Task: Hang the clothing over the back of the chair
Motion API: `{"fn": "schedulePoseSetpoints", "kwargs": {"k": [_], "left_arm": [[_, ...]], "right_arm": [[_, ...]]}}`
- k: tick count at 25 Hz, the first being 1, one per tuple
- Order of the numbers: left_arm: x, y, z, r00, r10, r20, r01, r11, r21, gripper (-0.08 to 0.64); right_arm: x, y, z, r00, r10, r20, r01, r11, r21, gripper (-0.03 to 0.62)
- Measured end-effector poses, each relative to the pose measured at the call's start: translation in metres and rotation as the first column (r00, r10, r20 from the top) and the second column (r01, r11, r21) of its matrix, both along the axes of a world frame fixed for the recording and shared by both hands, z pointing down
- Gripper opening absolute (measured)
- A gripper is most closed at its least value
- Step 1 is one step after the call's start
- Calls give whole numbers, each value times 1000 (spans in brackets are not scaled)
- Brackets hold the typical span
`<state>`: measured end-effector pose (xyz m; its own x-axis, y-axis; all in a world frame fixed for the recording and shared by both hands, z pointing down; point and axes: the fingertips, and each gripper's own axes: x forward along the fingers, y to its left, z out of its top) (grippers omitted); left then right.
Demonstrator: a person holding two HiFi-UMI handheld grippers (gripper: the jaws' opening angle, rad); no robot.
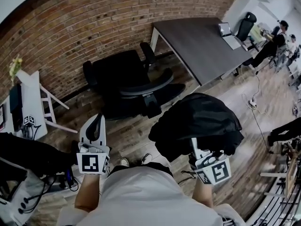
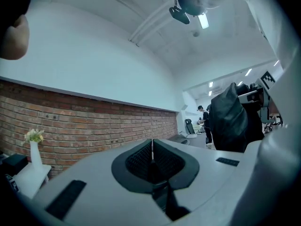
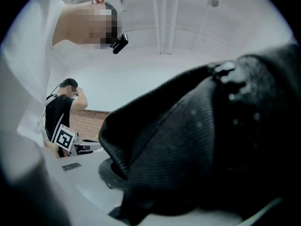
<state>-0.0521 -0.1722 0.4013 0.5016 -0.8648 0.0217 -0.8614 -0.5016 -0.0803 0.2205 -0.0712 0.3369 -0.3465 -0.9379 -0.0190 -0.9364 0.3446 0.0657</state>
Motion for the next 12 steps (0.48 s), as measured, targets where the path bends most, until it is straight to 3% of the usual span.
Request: {"fn": "schedulePoseSetpoints", "kwargs": {"k": [12], "left_arm": [[-16,5,3,1000,-27,-8,27,1000,-2,31]], "right_arm": [[-3,-7,-13,999,2,-55,-1,1000,21,106]]}}
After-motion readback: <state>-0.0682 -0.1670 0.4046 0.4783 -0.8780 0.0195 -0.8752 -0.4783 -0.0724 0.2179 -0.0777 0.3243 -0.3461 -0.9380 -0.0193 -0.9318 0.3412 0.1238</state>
